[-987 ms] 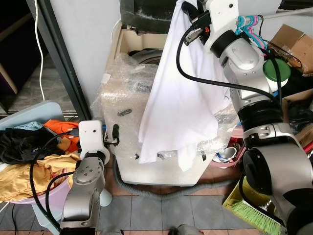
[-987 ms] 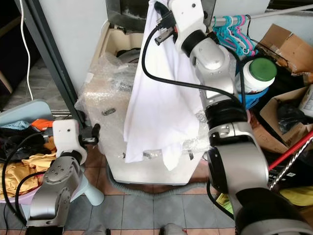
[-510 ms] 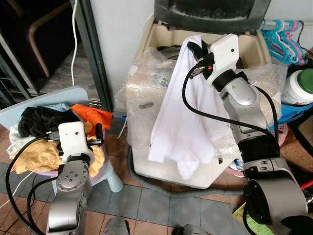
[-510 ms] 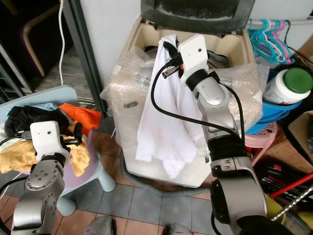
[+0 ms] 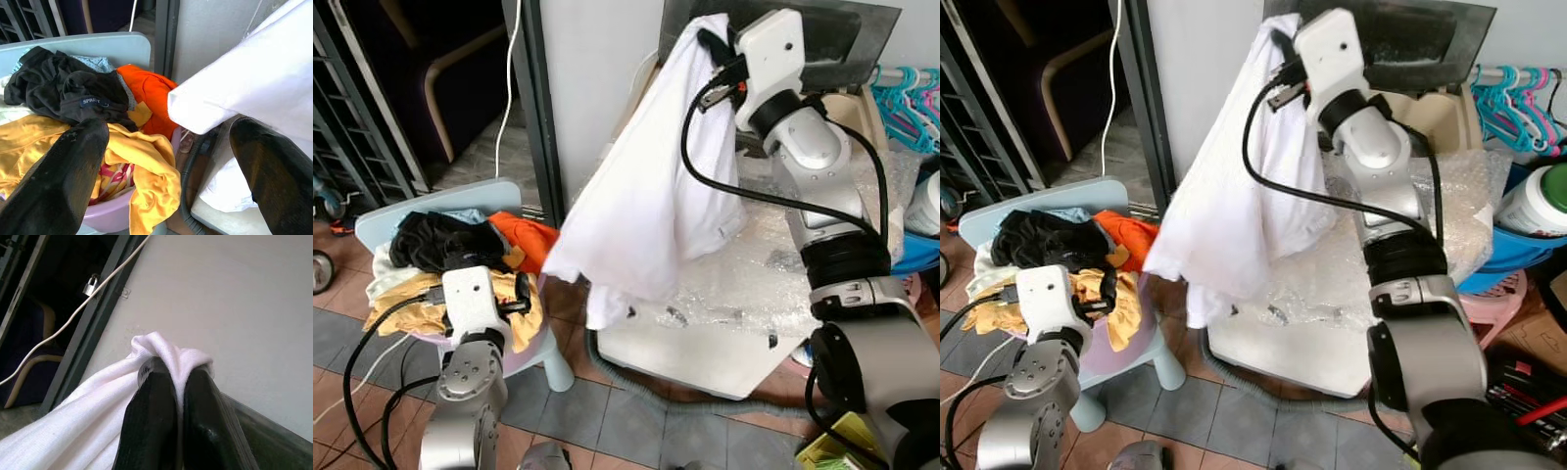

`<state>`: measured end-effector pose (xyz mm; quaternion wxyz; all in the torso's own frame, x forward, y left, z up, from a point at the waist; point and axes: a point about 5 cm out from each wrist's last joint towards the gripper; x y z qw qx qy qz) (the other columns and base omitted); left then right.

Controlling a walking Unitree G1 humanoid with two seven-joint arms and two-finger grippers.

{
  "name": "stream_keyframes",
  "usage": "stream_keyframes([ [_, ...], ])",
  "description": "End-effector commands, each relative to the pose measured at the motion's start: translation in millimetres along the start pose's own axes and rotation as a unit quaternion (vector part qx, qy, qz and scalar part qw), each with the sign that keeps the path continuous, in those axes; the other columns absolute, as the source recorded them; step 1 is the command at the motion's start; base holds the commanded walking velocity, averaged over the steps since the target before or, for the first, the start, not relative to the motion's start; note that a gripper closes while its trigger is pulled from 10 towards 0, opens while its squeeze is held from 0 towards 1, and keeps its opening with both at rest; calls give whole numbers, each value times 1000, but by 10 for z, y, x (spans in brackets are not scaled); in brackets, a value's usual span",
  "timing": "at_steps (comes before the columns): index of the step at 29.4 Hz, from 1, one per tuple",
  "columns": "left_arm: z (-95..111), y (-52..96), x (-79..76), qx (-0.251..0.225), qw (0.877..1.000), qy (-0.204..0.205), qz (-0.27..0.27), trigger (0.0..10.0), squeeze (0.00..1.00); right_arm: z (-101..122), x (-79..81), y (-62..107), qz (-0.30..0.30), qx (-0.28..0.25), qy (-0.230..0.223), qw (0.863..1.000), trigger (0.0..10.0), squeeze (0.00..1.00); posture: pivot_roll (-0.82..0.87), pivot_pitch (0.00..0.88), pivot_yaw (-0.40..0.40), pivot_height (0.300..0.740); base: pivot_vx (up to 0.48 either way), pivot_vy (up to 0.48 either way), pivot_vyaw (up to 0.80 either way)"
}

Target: Clothes washing

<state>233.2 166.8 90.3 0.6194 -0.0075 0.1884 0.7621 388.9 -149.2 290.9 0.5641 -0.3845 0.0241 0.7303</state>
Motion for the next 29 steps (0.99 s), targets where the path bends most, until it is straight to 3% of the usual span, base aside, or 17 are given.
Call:
stream_keyframes([
  [1, -7, -17, -15, 5, 1000, 7, -6, 10000, 0, 69, -101, -49, -20, -6, 4, 1000, 10000, 0, 14, 0, -25, 740, 292, 0, 0],
  [10, 14, -62, -87, 3, 1000, 11, -17, 10000, 0, 98, -129, -131, -1, -14, 24, 1000, 10000, 0, 3, 0, -21, 740, 480, 0, 0],
  [13, 7, -79, -107, 4, 1000, 14, -20, 10000, 0, 160, -175, -245, 22, -15, 61, 998, 10000, 0, 4, 0, -24, 740, 467, 0, 0],
  [16, 5, -87, -115, 5, 1000, 14, -20, 10000, 0, 288, -458, -356, -25, -4, 98, 995, 10000, 0, 9, 0, -26, 740, 420, 0, 0],
  [17, 0, -87, -115, 7, 1000, 16, -18, 10000, 0, 404, -731, -392, -87, 3, 113, 990, 10000, 0, 9, 0, -26, 740, 319, 0, 0],
  [19, -5, -86, -115, 8, 1000, 17, -17, 10000, 0, 500, -945, -393, -138, 5, 125, 982, 10000, 0, 14, 0, -30, 740, 159, 0, 0],
  [20, -5, -86, -115, 8, 1000, 17, -17, 10000, 0, 500, -945, -393, -138, 5, 125, 982, 10000, 0, 14, 0, -30, 740, 0, 0, 0],
  [21, -14, -79, -112, 10, 1000, 16, -16, 10000, 0, 686, -1270, -360, -208, -10, 126, 970, 10000, 0, 15, 0, -34, 740, 0, 0, 0],
  [23, -21, -73, -106, 11, 1000, 17, -14, 10000, 0, 821, -1461, -325, -239, -31, 120, 963, 10000, 0, 14, 0, -37, 740, 0, 0, 0],
  [25, -25, -71, -104, 12, 1000, 18, -12, 10000, 0, 860, -1501, -322, -238, -42, 112, 964, 10000, 0, 14, 0, -37, 740, 0, 0, 0],
  [29, -45, -59, -106, 17, 1000, 17, -11, 10000, 0, 519, -1230, -315, -167, -4, 89, 982, 10000, 0, 16, 0, -37, 740, 0, 0, 0],
])
Point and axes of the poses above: a point about 5 cm out from each wrist's last joint towards the gripper, its own y axis pointing back from the gripper into the wrist, its own z axis along the axis of the wrist's last joint, x = y × z, and after that the axes turned 13 degrees about y, right-handed
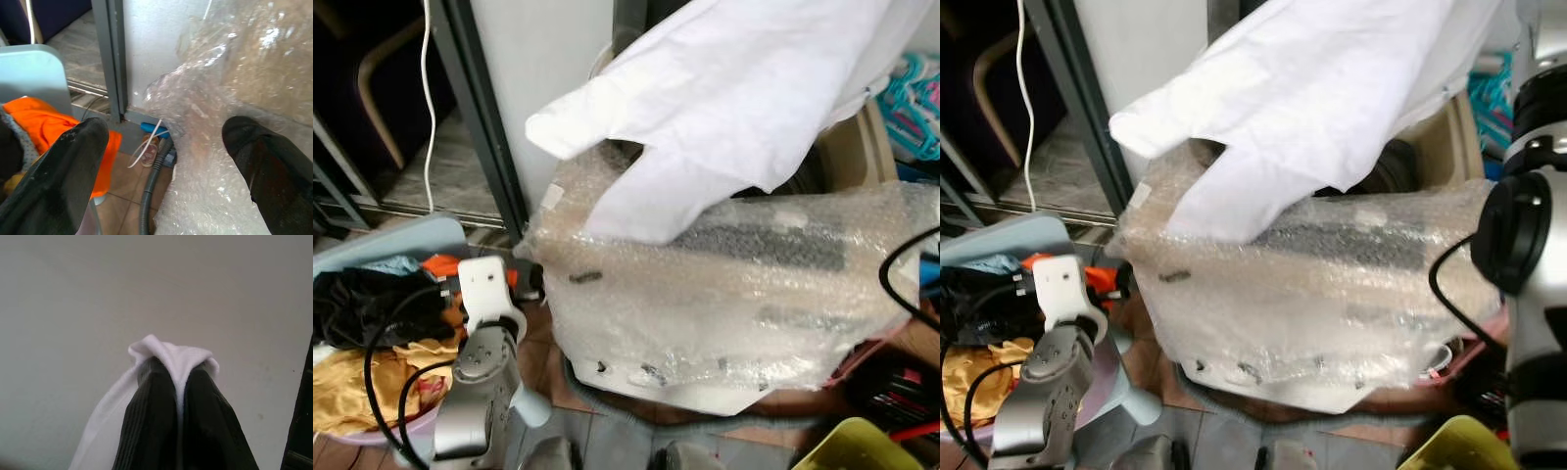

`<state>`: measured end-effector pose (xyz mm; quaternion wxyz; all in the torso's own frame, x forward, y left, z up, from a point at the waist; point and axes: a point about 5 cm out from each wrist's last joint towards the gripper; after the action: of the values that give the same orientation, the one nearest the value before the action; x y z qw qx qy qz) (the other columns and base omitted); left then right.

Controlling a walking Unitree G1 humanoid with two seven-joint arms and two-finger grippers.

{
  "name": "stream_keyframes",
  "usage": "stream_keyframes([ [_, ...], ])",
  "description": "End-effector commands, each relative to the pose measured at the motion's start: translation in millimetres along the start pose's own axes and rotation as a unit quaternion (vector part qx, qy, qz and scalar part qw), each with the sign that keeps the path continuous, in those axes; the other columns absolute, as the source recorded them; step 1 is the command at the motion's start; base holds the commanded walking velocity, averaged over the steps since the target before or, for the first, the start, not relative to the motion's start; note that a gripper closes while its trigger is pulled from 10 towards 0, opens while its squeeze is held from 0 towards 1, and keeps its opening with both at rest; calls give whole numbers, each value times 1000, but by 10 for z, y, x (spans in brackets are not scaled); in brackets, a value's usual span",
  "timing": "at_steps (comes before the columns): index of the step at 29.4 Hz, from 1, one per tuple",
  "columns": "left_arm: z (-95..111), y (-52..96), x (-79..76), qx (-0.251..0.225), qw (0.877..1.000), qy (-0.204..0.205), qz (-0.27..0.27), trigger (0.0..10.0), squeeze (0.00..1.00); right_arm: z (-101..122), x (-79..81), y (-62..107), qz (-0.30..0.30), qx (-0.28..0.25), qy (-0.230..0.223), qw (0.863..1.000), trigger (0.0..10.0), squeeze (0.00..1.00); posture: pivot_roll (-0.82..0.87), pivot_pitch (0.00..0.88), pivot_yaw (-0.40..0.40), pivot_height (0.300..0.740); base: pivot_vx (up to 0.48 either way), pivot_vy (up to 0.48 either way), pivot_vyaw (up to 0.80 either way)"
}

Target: Clothes washing

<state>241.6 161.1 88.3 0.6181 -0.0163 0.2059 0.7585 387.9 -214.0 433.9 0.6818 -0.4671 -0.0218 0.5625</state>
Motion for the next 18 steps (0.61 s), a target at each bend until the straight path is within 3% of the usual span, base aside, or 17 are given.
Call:
stream_keyframes([
  [1, -31, 19, -37, 9, 1000, -1, -8, 10000, 0, -297, 339, 188, 86, 39, -6, 996, 10000, 0, 19, 0, -36, 740, 0, 0, 0],
  [3, -34, 25, -32, 11, 1000, -3, -8, 10000, 0, -493, 638, 386, 171, 58, -27, 983, 10000, 0, 18, 0, -30, 740, 0, 0, 0],
  [5, -39, 30, -23, 13, 1000, -5, -7, 10000, 0, -614, 928, 615, 269, 53, -51, 960, 10000, 890, 17, 0, -28, 740, 0, 0, 0],
  [6, -45, 30, -23, 15, 1000, -7, -7, 10000, 0, -682, 1090, 788, 330, 48, -73, 940, 10000, 1000, 17, 0, -28, 740, 0, 0, 0],
  [8, -53, 32, -20, 18, 1000, -8, -8, 10000, 0, -730, 1246, 996, 392, 34, -101, 914, 10000, 1000, 11, 0, -21, 740, 0, 0, 0],
  [12, -60, 27, -37, 21, 1000, -12, -12, 10000, 0, -731, 1287, 1182, 428, 14, -123, 895, 10000, 1000, 3, 0, -13, 740, 0, 0, 0],
  [13, -62, 23, -41, 21, 1000, -13, -14, 10000, 0, -729, 1289, 1218, 432, 11, -122, 893, 10000, 1000, 0, 0, -11, 740, 0, 0, 0],
  [18, -66, 11, -43, 22, 1000, -14, -14, 10000, 0, -693, 1282, 1234, 389, 6, -127, 912, 10000, 1000, -12, 0, -14, 740, 0, 0, 0],
])
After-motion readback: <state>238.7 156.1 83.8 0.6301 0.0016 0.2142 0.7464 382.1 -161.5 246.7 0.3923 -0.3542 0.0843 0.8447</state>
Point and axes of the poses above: a point about 5 cm out from each wrist's last joint towards the gripper, its own y axis pointing back from the gripper into the wrist, its own z axis along the axis of the wrist's last joint, x = y × z, and after that the axes turned 13 degrees about y, right-handed
